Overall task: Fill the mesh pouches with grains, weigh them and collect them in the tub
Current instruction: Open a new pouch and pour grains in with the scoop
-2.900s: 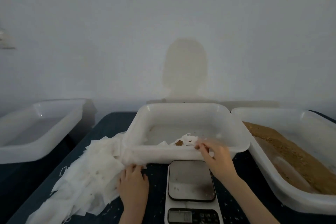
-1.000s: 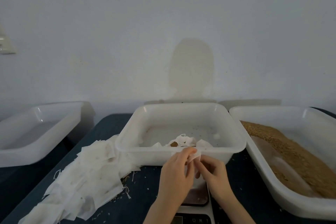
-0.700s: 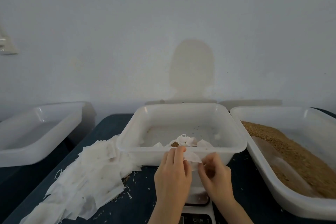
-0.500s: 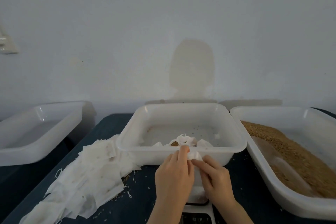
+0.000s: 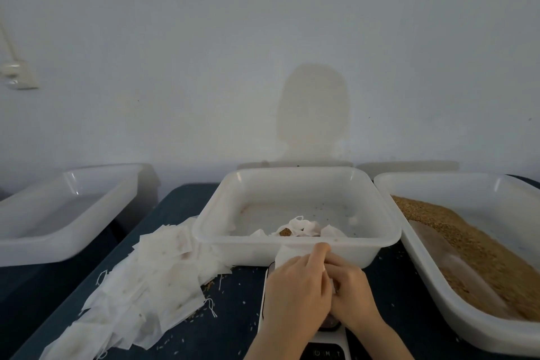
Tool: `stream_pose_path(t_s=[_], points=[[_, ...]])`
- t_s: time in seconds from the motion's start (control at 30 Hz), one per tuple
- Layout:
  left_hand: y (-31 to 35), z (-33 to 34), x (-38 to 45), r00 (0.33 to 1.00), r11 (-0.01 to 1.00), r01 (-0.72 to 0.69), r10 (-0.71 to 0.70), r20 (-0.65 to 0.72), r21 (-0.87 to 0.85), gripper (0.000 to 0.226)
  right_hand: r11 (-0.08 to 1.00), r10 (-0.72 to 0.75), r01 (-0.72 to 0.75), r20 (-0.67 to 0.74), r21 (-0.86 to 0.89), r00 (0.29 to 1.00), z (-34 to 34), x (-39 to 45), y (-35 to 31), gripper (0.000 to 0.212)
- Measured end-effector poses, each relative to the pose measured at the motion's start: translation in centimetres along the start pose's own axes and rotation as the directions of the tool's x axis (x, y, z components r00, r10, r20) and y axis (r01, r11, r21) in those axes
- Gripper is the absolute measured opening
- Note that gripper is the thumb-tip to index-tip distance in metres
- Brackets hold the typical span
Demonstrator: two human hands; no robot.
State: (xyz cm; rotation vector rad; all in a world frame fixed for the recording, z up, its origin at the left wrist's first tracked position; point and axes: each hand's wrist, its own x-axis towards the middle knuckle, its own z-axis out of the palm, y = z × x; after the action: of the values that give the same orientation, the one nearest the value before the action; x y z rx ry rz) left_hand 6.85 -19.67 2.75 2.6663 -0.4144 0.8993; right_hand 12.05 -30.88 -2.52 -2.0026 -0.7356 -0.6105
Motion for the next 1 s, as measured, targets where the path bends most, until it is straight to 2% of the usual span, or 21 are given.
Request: stream_pose_path(t_s=[0.07,0.2,0.3,0.33,0.4,0.5,0.57,0.63,0.8,0.9,1.0], points=[[-0.3,-0.2,-0.1,0.998,0.998,0.039,-0.036,0.06,-0.054,0.037,0.999,0.033,-0.034,0.038,0.038,0.999,0.0,0.2,0.3,0.009],[-2.1,-0.4,-0.3,0.992,0.979,0.044,-0.019,0.128,-0.199,0.03,0.999,0.042,-0.042,0.158,0.001,0.987,-0.6,0.9,0.2,0.025],[-3.3,-0.8,-0.2,0.991,0.959,0.018,0.02,0.129,-0.282,0.036,0.997,0.072,-0.073,0.209,-0.001,0.975,-1.4,1.5,-0.5,0.011],[-3.7,-0.9,-0.2,0.992,0.958,0.005,0.031,0.121,-0.285,0.041,0.995,0.097,-0.099,0.208,-0.004,0.973,-1.6,1.6,-0.7,0.006],[-4.5,-0.7,-0.2,0.99,0.956,-0.034,0.073,0.124,-0.291,0.056,0.993,0.121,-0.117,0.189,-0.034,0.974,-1.9,1.8,-1.1,0.02],[-5.3,0.1,-0.3,0.962,0.966,-0.053,0.118,0.246,-0.254,0.083,0.986,0.137,-0.108,0.243,-0.126,0.96,-2.6,2.0,-1.6,0.021],[-5.8,0.6,-0.3,0.951,0.985,-0.053,0.1,0.292,-0.165,0.092,0.985,0.141,-0.1,0.318,-0.141,0.938,-3.2,2.2,-2.1,0.013],[-6.2,0.8,-0.3,0.952,0.993,-0.024,0.059,0.3,-0.118,0.087,0.985,0.144,-0.095,0.392,-0.141,0.909,-3.8,2.5,-2.7,0.005],[-6.9,0.5,-0.6,0.967,0.978,0.027,0.027,0.253,-0.208,0.05,0.956,0.187,-0.043,0.489,-0.289,0.852,-4.8,3.2,-3.7,0.016],[-6.8,0.4,-0.6,0.963,0.961,0.062,0.014,0.269,-0.269,0.042,0.922,0.217,-0.011,0.493,-0.387,0.843,-5.0,3.2,-4.4,0.036],[-7.0,0.6,-0.5,0.942,0.925,0.145,-0.021,0.335,-0.352,0.04,0.898,0.251,-0.029,0.457,-0.438,0.853,-5.3,3.1,-5.0,0.04]])
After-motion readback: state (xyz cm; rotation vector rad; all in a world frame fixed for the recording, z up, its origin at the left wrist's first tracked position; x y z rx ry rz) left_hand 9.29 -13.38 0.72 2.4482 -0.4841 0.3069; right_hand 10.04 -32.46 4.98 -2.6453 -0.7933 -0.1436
